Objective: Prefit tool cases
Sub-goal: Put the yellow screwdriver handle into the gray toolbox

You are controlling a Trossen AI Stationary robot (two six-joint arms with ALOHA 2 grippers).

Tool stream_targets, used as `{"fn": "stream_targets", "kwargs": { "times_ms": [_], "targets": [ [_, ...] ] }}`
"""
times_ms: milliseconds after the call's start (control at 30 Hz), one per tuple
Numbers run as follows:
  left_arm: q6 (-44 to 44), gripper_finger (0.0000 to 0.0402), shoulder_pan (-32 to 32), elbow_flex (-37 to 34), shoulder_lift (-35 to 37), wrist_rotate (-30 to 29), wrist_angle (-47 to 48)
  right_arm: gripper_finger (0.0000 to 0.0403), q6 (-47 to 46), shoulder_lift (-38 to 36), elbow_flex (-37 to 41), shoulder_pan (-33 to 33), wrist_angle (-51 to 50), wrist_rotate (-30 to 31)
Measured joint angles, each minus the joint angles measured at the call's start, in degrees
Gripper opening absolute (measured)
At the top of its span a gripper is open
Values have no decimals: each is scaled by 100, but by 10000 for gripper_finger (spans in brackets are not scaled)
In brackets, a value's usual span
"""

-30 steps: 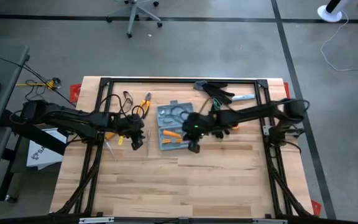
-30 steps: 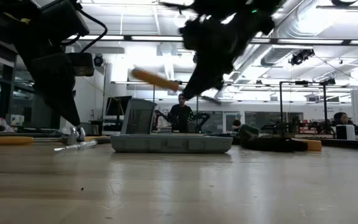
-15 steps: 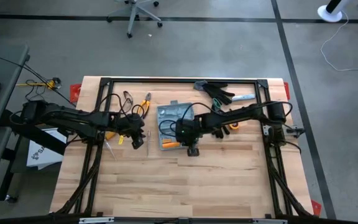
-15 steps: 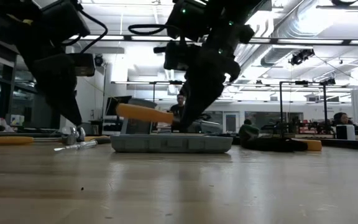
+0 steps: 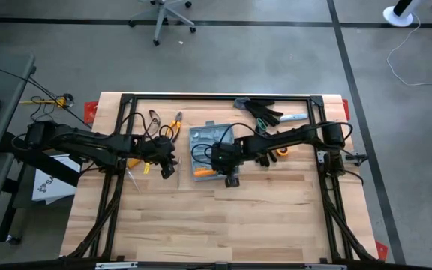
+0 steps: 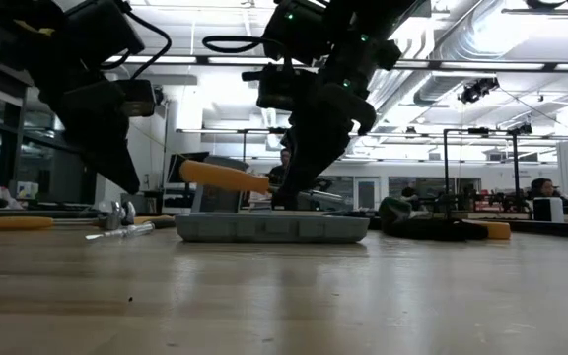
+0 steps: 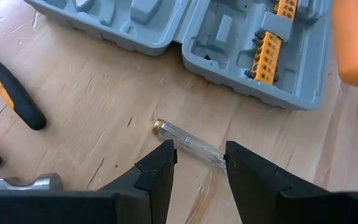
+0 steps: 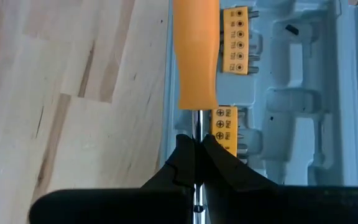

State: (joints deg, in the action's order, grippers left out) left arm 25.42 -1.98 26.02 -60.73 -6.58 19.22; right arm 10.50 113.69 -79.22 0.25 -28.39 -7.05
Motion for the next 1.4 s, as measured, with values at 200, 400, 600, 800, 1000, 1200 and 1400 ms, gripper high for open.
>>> {"fn": "stream_targets", "kwargs": {
  "times_ms": [200,400,600,800,1000,1200,1400],
  "targets": [
    [44,136,0,0,0,-1,0,24,-10,0,31,2,41,0],
    [44,136,0,0,0,-3,0,30,-13,0,33,1,100,8],
    [46,136,0,0,0,-5,0,32,-151,0,33,-14,172,12],
    [48,135,0,-2,0,11,-247,33,-1021,-45,37,-104,168,29],
    [-37,100,2,178,-337,96,-1065,8,-1704,-210,37,-37,324,62],
    [-422,52,2,627,-1339,744,-1061,6,-2256,-269,37,214,382,346],
    [-268,39,-2,894,-1856,1386,-1138,1,-2866,-641,102,429,268,1027]
  ]
}}
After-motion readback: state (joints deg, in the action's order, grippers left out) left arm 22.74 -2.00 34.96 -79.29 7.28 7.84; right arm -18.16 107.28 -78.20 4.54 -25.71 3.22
